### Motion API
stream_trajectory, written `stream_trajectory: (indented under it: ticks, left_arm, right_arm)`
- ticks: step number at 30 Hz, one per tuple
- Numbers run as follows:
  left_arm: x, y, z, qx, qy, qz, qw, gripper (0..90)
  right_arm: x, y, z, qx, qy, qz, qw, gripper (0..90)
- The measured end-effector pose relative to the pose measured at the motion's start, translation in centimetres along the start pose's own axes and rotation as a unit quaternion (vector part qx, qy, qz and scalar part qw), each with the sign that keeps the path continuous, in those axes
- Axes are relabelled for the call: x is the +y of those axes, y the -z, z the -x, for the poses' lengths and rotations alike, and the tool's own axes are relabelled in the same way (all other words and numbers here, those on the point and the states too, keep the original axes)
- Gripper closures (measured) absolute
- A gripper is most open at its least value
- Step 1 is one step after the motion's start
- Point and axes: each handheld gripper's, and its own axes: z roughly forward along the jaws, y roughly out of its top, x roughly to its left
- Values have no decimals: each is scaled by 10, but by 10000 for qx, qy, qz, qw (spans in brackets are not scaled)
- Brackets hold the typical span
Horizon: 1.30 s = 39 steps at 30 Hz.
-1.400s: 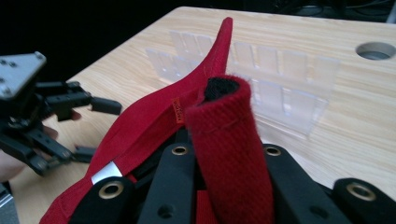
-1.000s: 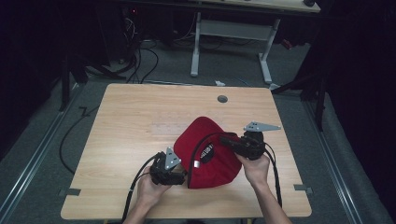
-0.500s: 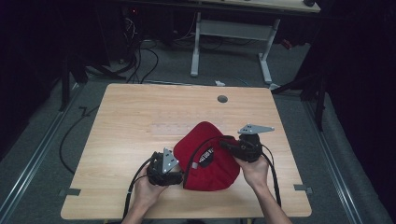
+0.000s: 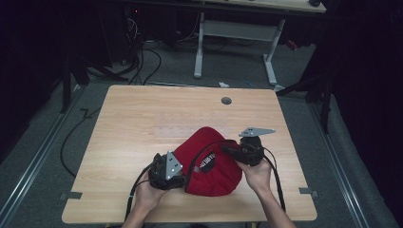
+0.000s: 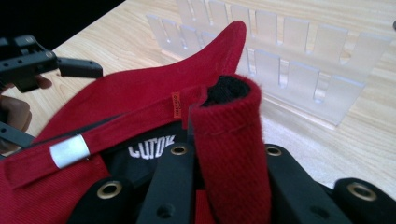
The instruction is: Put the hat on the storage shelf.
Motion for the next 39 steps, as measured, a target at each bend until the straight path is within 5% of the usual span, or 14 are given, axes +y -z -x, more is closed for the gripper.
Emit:
stream_trajectory:
  ticks: [5,9,12,14,18,28,33,39]
  left_arm:
    - [4,2,-1,16,-16,-15,10000,253]
    - [3,3,4,4,-242,-89,9997,290]
    - [3,-1,11,-122,-317,-119,9994,347]
    - [5,-1,11,-62,-341,-133,9993,351]
    - [6,5,6,-219,-263,-169,9993,453]
    - [11,16,6,-673,-191,-484,9964,726]
    - [13,16,7,-709,-298,-529,9956,764]
    - [15,21,-1,-623,-122,-499,9967,785]
  right_arm:
    - [-4,-4,3,223,-190,-78,9995,826]
    - [-6,-5,5,391,-320,-135,9986,827]
    - [-5,-10,-2,797,-319,-162,9962,826]
    - [-3,-14,-9,563,-153,-202,9981,824]
    - [-3,-15,-1,863,-352,-181,9955,819]
    - [-3,-14,-2,863,-339,-80,9957,768]
    - [-3,-7,-2,661,-299,40,9974,662]
    - [-2,10,9,529,-485,489,9962,541]
